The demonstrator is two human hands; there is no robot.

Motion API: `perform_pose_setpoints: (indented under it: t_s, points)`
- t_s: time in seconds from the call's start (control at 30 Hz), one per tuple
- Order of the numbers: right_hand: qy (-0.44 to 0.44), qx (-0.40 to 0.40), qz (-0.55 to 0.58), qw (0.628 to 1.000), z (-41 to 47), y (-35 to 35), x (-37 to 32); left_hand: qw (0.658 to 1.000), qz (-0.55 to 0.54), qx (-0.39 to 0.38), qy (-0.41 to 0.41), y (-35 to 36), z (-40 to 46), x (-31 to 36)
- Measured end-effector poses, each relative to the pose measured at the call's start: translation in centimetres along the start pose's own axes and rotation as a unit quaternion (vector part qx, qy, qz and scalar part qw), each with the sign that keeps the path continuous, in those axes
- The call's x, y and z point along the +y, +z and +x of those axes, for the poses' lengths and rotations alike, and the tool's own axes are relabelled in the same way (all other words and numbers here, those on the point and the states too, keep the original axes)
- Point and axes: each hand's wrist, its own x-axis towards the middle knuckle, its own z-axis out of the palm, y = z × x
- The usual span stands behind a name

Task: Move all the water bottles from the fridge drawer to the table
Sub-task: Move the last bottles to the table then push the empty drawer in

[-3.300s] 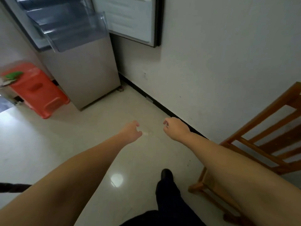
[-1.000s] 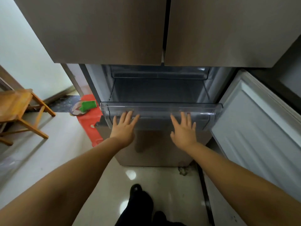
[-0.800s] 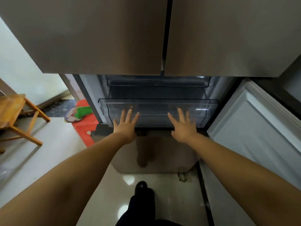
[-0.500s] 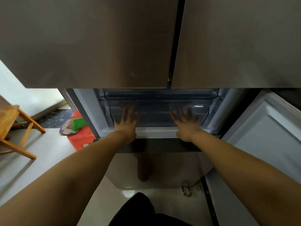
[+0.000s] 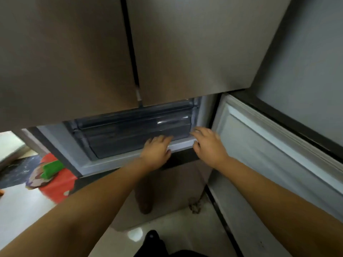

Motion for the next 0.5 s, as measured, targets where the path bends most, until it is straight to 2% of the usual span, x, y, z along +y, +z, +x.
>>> perform_pose_setpoints:
  t_s: [0.07,0.13,0.2,0.23,0.3,0.37,0.43,0.5]
  points:
    - [-0.025,0.118,-0.032,0.992,-2.5,-3.9,0.9,0.988,-0.021,0.127,0.081,-0.9,1.0,5.5]
    - [-0.034,0.199,-0.081,0.976,-4.6,-8.4,2.1,0.960,-0.066,0.220,0.158,-2.0,1.8,10.9]
    - [0.017,0.224,-0.133,0.965,-7.1,-13.1,3.9,0.927,-0.117,0.275,0.225,-3.4,2.3,16.3]
    - [0.073,0.201,-0.153,0.965,-8.1,-15.2,4.9,0.912,-0.134,0.293,0.252,-4.0,2.5,18.3]
    - [0.236,0.102,-0.180,0.949,-11.4,-18.8,7.8,0.893,-0.162,0.287,0.308,-5.0,2.8,22.8]
    - [0.364,-0.021,-0.141,0.921,-14.2,-20.1,9.8,0.906,-0.154,0.226,0.323,-5.1,2.7,25.4]
    - [0.391,-0.072,-0.084,0.914,-16.9,-20.3,10.5,0.920,-0.143,0.193,0.310,-4.4,2.5,27.0]
    - [0.382,-0.067,-0.069,0.919,-18.4,-20.3,10.5,0.921,-0.149,0.200,0.301,-3.9,2.2,27.4]
